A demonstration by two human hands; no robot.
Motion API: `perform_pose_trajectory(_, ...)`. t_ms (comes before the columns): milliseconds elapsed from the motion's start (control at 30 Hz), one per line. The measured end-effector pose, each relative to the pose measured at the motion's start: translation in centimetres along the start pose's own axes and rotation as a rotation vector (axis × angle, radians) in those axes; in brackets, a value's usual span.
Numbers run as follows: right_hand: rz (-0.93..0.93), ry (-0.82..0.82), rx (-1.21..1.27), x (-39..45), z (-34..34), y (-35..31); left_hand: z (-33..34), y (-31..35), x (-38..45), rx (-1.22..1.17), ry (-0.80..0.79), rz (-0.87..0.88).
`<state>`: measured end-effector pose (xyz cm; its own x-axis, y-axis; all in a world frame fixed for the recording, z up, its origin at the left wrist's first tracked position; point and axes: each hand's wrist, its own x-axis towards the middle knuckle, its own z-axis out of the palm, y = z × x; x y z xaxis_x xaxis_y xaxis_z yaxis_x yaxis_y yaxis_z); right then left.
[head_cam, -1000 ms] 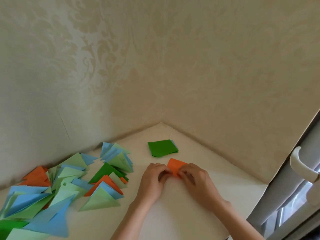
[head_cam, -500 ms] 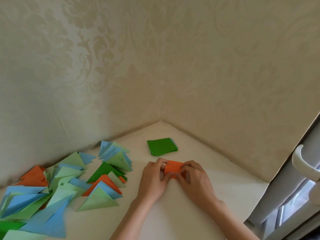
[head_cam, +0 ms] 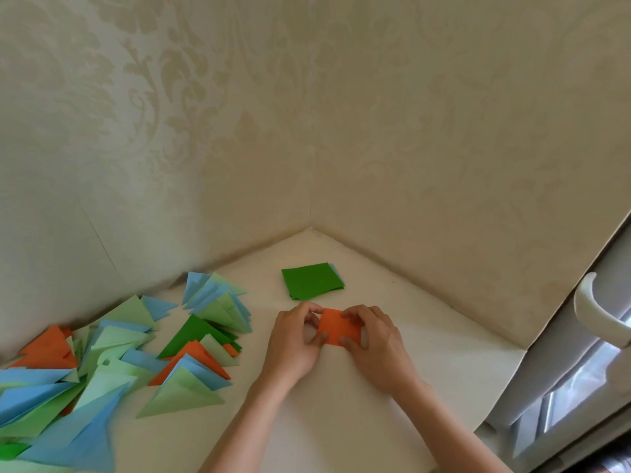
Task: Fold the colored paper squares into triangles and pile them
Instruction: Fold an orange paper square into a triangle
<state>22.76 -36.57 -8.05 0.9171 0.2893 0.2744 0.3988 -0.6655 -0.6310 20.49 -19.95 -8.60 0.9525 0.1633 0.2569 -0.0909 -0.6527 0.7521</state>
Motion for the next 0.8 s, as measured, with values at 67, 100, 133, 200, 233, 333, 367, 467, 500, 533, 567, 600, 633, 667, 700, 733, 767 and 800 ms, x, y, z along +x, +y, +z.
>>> perform_pose_trajectory(67,0.014,-0.029,0.042,0.0,-0.3,0.1,-0.1,-0.1,0.1,-0.006,-0.004,0.003)
perform_pose_trajectory(100,0.019,-0.039,0.06,0.0,-0.4,0.2,-0.3,-0.1,0.1,-0.012,-0.001,0.0)
perform_pose_trajectory(133,0.024,-0.044,0.071,0.0,-0.5,0.2,-0.5,0.0,0.0,-0.014,0.0,-0.009)
perform_pose_trajectory(200,0.035,-0.054,0.071,-0.1,-0.6,0.2,-0.9,0.2,0.0,-0.006,0.003,-0.034)
perform_pose_trajectory(233,0.038,-0.056,0.071,-0.1,-0.6,0.1,-1.1,0.3,-0.1,0.007,0.004,-0.036)
perform_pose_trajectory(333,0.039,-0.05,0.063,-0.2,-0.6,-0.1,-0.8,0.9,-0.8,0.046,0.04,0.016)
perform_pose_trajectory(367,0.042,-0.051,0.054,-0.2,-0.6,-0.1,-0.5,1.2,-1.2,0.058,0.072,0.058)
perform_pose_trajectory(467,0.035,-0.038,0.059,-0.2,-0.6,-0.2,0.8,2.5,-2.7,0.102,0.094,0.189)
perform_pose_trajectory(500,0.036,-0.036,0.065,-0.2,-0.7,-0.4,1.3,2.8,-3.2,0.127,0.075,0.21)
perform_pose_trajectory(533,0.035,-0.035,0.067,-0.3,-0.7,-0.4,1.7,2.9,-3.5,0.149,0.067,0.22)
perform_pose_trajectory(567,0.034,-0.042,0.063,-0.3,-0.7,-0.4,2.0,3.0,-3.8,0.167,0.073,0.224)
perform_pose_trajectory(600,0.029,-0.058,0.049,-0.4,-0.8,-0.4,2.2,3.1,-3.9,0.182,0.082,0.228)
perform_pose_trajectory(633,0.029,-0.08,0.031,-0.3,-1.0,-0.4,2.2,3.0,-4.0,0.197,0.086,0.233)
perform_pose_trajectory(667,0.036,-0.093,0.029,-0.2,-1.2,-0.4,2.1,3.0,-4.1,0.21,0.087,0.244)
perform_pose_trajectory(700,0.057,-0.083,0.049,-0.1,-1.4,-0.5,1.9,3.0,-4.1,0.223,0.092,0.258)
perform_pose_trajectory(733,0.083,-0.043,0.085,0.1,-1.6,-0.7,1.6,3.0,-4.2,0.232,0.093,0.269)
perform_pose_trajectory(767,0.112,0.013,0.111,0.2,-1.9,-0.7,1.3,2.9,-4.3,0.237,0.084,0.269)
perform_pose_trajectory(800,0.131,0.066,0.119,0.4,-2.1,-0.7,0.9,2.9,-4.4,0.24,0.067,0.258)
